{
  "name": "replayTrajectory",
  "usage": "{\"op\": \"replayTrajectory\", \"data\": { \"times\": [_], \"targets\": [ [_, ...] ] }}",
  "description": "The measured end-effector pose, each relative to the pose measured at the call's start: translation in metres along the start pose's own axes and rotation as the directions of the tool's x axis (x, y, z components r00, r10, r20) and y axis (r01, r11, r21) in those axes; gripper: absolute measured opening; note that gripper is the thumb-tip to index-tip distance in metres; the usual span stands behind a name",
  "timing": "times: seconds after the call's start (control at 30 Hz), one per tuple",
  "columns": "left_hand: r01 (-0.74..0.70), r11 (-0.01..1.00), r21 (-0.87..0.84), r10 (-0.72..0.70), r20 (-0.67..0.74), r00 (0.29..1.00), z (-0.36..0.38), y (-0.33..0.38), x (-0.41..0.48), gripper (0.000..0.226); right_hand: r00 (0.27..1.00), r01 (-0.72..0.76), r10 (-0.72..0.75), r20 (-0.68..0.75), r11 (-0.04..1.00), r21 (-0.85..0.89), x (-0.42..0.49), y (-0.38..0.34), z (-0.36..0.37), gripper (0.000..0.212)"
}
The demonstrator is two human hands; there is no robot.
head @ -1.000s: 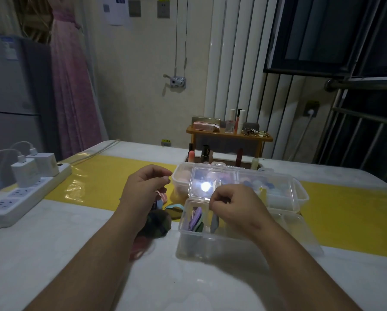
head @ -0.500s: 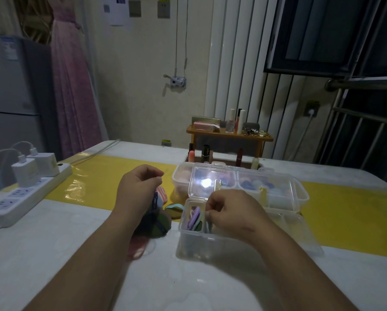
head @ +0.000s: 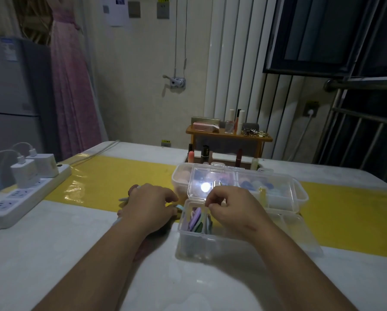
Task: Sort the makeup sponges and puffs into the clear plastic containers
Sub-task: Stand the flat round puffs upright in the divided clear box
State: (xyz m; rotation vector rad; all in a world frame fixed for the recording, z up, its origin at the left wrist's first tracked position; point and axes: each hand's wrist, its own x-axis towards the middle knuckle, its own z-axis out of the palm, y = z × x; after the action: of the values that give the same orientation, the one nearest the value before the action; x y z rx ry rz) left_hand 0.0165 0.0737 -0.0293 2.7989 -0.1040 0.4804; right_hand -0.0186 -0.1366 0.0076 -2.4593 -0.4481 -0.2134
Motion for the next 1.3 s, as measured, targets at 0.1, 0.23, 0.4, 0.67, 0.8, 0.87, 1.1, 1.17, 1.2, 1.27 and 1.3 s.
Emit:
{"op": "replayTrajectory", "data": {
  "times": [0.1, 0.23, 0.4, 0.67, 0.8, 0.87, 1.1, 1.17, 1.2, 1.27, 1.3],
  "targets": [
    [-0.035, 0.985, 0.170, 0.024, 0.063, 0.998, 0.002, 0.000, 0.001, 0.037, 1.000, -0.005, 0.005, 0.005, 1.000, 0.007, 0.000, 0.000, 0.001, 0.018],
    [-0.055, 0.966, 0.253, 0.031, 0.099, 0.995, 0.002, 0.002, 0.001, 0.036, 1.000, -0.008, 0.008, 0.001, 1.000, 0.012, 0.000, 0.001, 0.001, 0.019],
    [-0.052, 0.959, 0.277, 0.030, 0.084, 0.996, 0.001, 0.006, -0.001, 0.025, 1.000, -0.010, 0.010, -0.003, 1.000, 0.006, 0.001, 0.001, 0.001, 0.020],
    [-0.021, 0.979, 0.204, 0.013, 0.040, 0.999, 0.001, 0.006, 0.001, 0.023, 1.000, 0.001, -0.001, -0.012, 1.000, 0.023, 0.001, 0.001, 0.000, 0.021],
    [-0.068, 0.947, 0.313, 0.039, 0.099, 0.994, 0.001, 0.008, 0.000, 0.029, 1.000, 0.007, -0.006, -0.012, 0.999, 0.031, 0.001, 0.002, 0.002, 0.021],
    [-0.062, 0.950, 0.307, 0.040, 0.076, 0.996, 0.000, 0.011, -0.001, 0.026, 1.000, 0.009, -0.009, -0.006, 0.999, 0.034, 0.001, 0.002, 0.002, 0.021],
    [0.022, 0.992, 0.124, -0.007, -0.120, 0.993, -0.011, 0.014, -0.001, 0.019, 1.000, 0.008, -0.007, -0.014, 0.997, 0.071, 0.001, 0.002, 0.002, 0.020],
    [0.054, 0.998, 0.016, -0.050, -0.188, 0.981, -0.013, 0.015, -0.002, 0.016, 1.000, 0.008, -0.007, -0.014, 0.997, 0.081, 0.001, 0.002, 0.002, 0.020],
    [0.073, 0.996, -0.049, -0.082, -0.212, 0.974, -0.013, 0.015, -0.002, 0.015, 1.000, 0.011, -0.010, -0.016, 0.996, 0.086, 0.001, 0.002, 0.002, 0.020],
    [0.091, 0.981, -0.169, -0.131, -0.248, 0.960, -0.014, 0.013, -0.003, 0.010, 1.000, 0.017, -0.015, -0.027, 0.995, 0.093, 0.002, 0.003, 0.003, 0.019],
    [0.087, 0.973, -0.213, -0.143, -0.264, 0.954, -0.014, 0.014, -0.003, 0.008, 0.999, 0.018, -0.015, -0.030, 0.995, 0.096, 0.002, 0.003, 0.003, 0.019]
  ]
}}
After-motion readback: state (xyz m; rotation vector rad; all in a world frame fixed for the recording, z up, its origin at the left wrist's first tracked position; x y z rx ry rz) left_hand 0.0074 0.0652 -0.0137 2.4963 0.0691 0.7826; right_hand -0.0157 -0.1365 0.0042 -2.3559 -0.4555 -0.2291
